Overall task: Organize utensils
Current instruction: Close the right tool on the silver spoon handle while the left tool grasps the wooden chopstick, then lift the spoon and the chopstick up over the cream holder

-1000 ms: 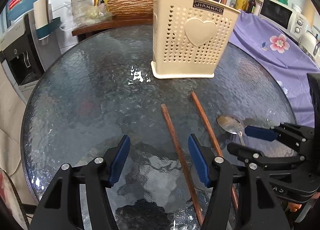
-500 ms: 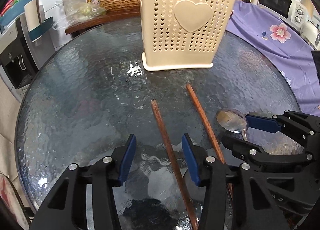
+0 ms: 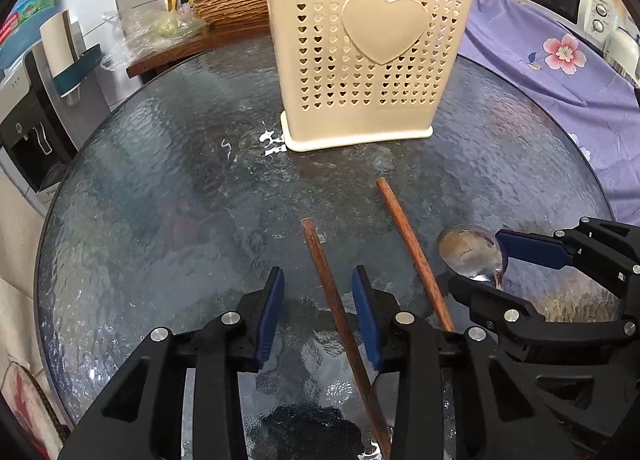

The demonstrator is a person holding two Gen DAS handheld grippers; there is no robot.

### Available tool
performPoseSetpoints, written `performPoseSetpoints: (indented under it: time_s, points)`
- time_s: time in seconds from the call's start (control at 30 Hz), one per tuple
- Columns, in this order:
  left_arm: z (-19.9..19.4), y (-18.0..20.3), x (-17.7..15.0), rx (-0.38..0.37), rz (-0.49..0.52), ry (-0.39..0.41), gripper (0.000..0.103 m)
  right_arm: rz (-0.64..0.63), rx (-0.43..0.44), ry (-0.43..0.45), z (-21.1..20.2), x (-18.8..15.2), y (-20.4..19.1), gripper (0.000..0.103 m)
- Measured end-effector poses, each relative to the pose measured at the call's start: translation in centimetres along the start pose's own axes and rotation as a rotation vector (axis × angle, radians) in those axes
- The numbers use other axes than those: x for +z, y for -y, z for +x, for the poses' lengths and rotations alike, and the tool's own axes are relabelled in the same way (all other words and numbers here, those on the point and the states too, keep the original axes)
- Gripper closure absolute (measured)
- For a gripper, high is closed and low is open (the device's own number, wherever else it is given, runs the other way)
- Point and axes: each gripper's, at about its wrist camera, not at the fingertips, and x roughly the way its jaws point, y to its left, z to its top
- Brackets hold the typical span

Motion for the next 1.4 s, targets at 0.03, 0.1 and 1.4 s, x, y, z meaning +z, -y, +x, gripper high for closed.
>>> performPoseSetpoints:
  time_s: [0.03,0.1,1.4]
  points:
    - [0.0,0.1,0.0,-0.001,0.001,0.000,0.071,-0.001,-0.001,-0.002,0.0,0.0,0.0,0.057]
    - [0.1,0.2,0.2,-0.002,0.006,-0.003,0.074,0.001,-0.001,-0.004,0.0,0.1,0.0,0.057]
    - [-2.6,-0.9,1.5,-0.082,-0.072,0.082,0.096,0.055,0.095,0.148,-3.5,0.2,1.5,0.058]
